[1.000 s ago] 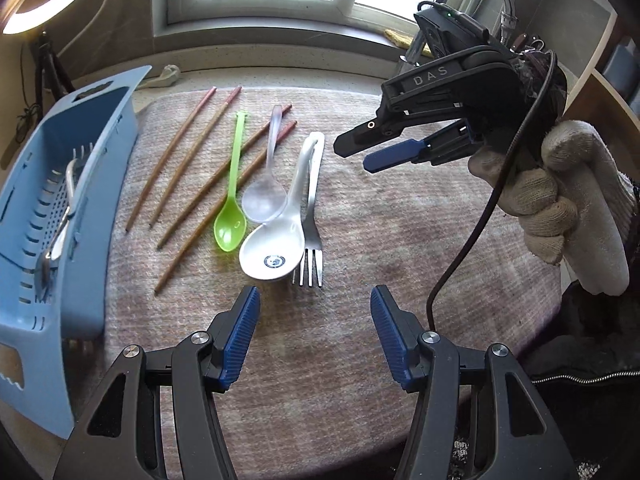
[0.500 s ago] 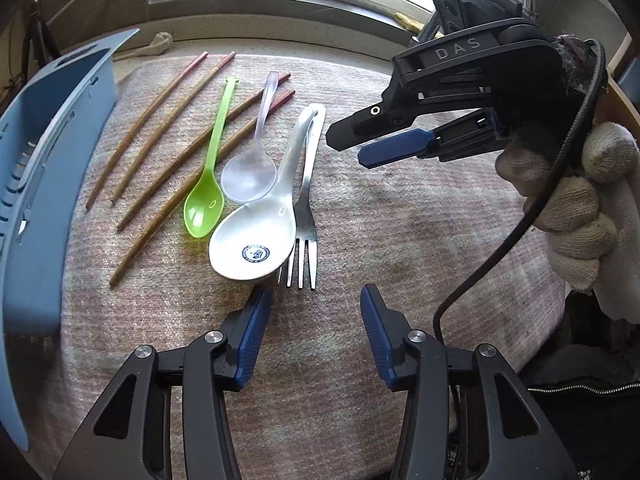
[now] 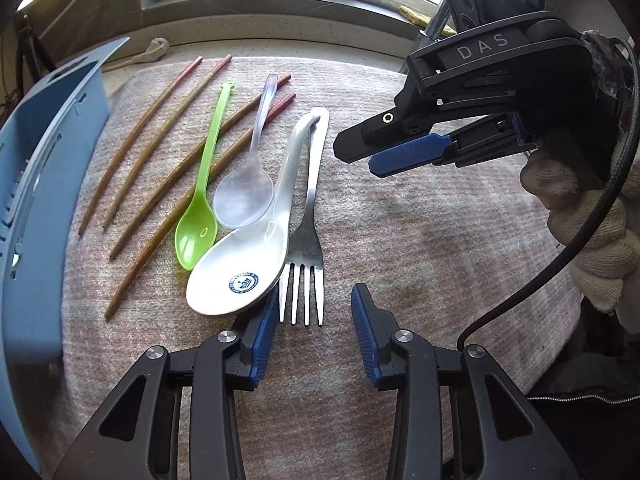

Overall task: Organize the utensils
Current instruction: 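Move the left tool to the metal fork and close on its handle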

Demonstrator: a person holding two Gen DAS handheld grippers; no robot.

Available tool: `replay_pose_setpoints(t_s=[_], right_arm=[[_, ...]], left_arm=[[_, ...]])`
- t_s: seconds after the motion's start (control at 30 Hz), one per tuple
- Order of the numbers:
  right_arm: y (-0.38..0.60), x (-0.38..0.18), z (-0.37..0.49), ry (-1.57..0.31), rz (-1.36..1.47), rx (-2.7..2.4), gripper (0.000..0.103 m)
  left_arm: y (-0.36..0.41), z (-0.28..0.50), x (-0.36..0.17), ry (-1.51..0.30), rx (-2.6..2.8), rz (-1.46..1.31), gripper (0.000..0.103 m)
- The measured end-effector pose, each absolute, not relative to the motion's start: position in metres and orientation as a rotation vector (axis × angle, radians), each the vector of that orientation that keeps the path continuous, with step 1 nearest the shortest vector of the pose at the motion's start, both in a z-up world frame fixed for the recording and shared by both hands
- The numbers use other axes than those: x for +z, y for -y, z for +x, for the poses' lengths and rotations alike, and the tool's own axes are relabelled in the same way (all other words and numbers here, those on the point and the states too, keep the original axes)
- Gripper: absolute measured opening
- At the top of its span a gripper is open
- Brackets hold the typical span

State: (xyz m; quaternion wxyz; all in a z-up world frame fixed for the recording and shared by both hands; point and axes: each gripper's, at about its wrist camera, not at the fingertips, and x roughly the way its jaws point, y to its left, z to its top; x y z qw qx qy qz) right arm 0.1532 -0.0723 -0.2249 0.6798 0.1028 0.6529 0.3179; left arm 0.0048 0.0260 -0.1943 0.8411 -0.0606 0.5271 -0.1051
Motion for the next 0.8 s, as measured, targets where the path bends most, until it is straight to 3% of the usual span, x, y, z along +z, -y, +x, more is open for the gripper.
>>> replay_pose_setpoints(t_s=[0.8], right_arm=[[0.042,-0.25,0.149,-1.604,0.255,0.773,0.023]], left_arm=[[-0.016,-0.011,-0.193,-1.058,-0.227,-0.121,0.023]])
